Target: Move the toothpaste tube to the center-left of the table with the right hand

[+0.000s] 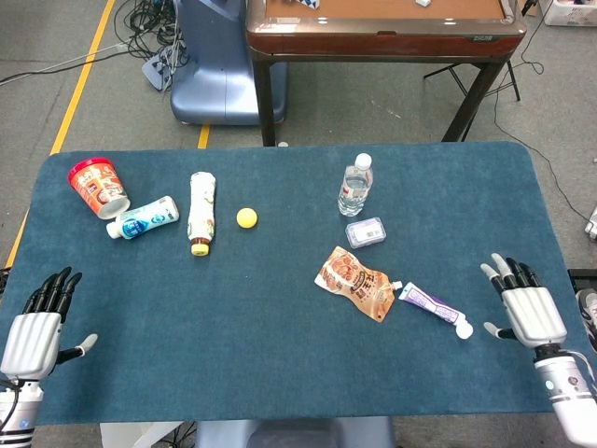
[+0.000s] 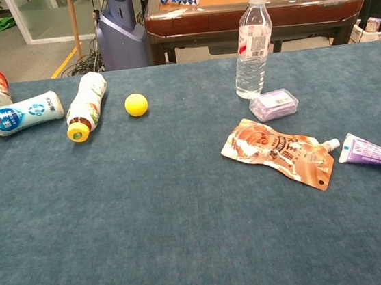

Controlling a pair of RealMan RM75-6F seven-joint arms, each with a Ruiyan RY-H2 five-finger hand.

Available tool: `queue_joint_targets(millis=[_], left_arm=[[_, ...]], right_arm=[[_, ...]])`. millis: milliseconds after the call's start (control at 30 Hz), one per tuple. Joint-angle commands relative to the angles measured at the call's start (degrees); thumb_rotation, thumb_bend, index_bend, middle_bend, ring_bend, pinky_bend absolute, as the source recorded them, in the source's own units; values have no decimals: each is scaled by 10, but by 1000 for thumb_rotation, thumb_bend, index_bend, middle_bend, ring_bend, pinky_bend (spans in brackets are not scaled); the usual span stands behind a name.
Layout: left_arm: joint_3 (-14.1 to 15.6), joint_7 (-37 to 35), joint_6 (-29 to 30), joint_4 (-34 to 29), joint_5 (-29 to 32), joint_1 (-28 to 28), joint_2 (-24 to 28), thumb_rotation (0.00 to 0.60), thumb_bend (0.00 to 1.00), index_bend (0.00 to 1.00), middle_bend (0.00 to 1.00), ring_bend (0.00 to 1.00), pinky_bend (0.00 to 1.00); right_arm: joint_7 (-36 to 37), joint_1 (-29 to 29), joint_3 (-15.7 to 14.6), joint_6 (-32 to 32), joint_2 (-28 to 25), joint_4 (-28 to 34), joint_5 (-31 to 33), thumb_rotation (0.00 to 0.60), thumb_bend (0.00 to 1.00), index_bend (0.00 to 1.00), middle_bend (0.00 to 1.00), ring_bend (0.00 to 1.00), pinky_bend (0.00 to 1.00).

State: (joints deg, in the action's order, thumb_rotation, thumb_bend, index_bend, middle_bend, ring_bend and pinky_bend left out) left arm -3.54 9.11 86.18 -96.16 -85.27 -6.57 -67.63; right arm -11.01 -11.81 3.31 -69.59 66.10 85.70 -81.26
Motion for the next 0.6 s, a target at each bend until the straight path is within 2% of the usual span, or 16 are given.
queue_joint_targets(millis=[33,600], left_arm=[[0,0,0,0,0,0,0,600,142,0,0,14,108],[2,-1,1,-2,0,3,0,600,142,0,0,14,108]], right_arm=[[-2,-9,-2,14,11,-22,6,600,0,0,13,0,58],[9,-40,-23,60,70,-126,-10,600,0,0,0,0,45]])
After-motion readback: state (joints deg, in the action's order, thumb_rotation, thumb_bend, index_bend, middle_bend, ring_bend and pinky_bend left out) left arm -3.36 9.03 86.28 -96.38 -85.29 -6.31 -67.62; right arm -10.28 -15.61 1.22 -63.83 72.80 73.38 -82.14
